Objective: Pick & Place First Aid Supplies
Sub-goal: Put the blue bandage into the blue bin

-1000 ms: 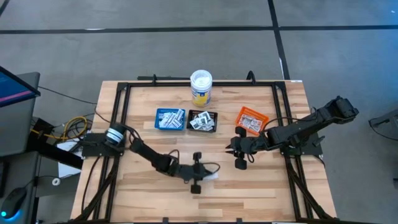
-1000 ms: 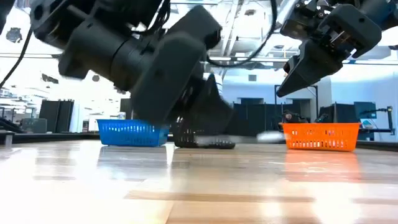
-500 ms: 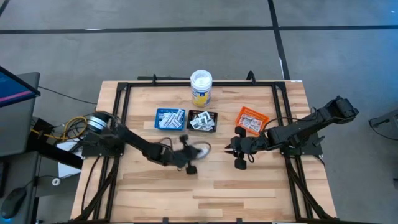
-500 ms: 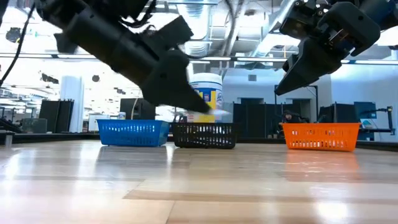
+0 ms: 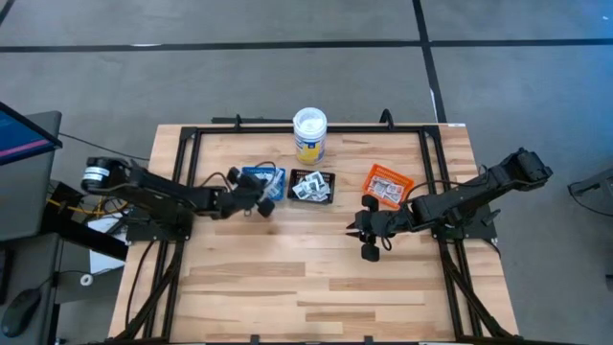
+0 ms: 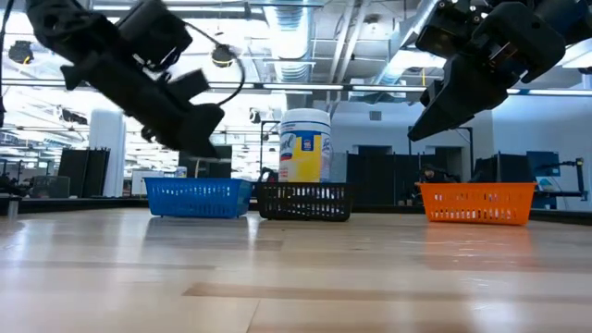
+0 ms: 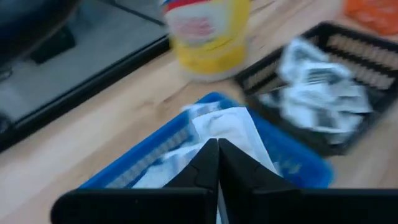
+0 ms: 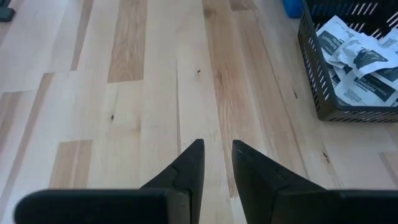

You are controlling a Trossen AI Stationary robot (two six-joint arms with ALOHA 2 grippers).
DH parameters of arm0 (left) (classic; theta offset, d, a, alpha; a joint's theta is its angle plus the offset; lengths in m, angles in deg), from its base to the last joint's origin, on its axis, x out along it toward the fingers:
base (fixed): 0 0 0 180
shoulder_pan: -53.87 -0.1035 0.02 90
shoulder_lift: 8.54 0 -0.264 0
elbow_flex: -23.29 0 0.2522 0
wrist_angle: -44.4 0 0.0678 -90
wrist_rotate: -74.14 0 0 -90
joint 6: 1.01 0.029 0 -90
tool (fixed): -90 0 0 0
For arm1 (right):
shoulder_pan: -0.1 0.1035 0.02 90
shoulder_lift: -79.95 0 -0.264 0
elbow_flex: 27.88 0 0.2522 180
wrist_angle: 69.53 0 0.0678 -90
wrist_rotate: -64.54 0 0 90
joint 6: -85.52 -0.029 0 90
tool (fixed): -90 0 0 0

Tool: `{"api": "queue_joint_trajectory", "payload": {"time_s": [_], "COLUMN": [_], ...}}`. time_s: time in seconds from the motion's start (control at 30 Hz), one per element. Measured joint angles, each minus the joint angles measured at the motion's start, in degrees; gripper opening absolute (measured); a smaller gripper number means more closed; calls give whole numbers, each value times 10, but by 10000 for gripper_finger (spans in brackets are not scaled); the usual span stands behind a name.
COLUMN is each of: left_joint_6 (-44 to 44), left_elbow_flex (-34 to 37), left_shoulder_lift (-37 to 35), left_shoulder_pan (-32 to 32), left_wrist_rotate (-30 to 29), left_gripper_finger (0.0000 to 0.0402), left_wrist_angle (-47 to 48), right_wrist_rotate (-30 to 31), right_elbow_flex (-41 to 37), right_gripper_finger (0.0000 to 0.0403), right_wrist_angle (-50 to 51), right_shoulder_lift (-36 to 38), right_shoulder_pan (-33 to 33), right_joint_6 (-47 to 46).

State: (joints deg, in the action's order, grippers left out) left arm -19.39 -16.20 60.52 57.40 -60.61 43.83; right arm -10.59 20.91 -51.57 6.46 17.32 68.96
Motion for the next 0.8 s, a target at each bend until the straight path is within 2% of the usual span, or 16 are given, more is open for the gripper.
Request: {"api": "queue_joint_trajectory", "payload": {"time_s": [0.1,0.3,0.43,0.57,0.7,0.8], "left_joint_6": [-12,-8,-10,-12,-44,-53], "left_elbow_flex": [17,21,21,21,21,21], "left_shoulder_lift": [-12,-11,-11,-11,-11,-11], "left_shoulder_pan": [-17,-11,-1,16,31,40], "left_wrist_rotate": [15,15,15,29,86,92], "left_gripper_finger": [21,73,96,99,92,86], "left_wrist_angle": [-3,-11,-61,-104,-101,-100], "right_wrist_rotate": [0,0,0,0,0,0], "right_elbow_flex": [0,0,0,0,0,0], "right_gripper_finger": [77,77,77,77,77,77], "right_wrist_angle": [-1,0,0,0,0,0], "right_shoulder_lift": [0,0,0,0,0,0], "right_shoulder_pan": [0,0,0,0,0,0], "right_joint_6": [0,0,0,0,0,0]}}
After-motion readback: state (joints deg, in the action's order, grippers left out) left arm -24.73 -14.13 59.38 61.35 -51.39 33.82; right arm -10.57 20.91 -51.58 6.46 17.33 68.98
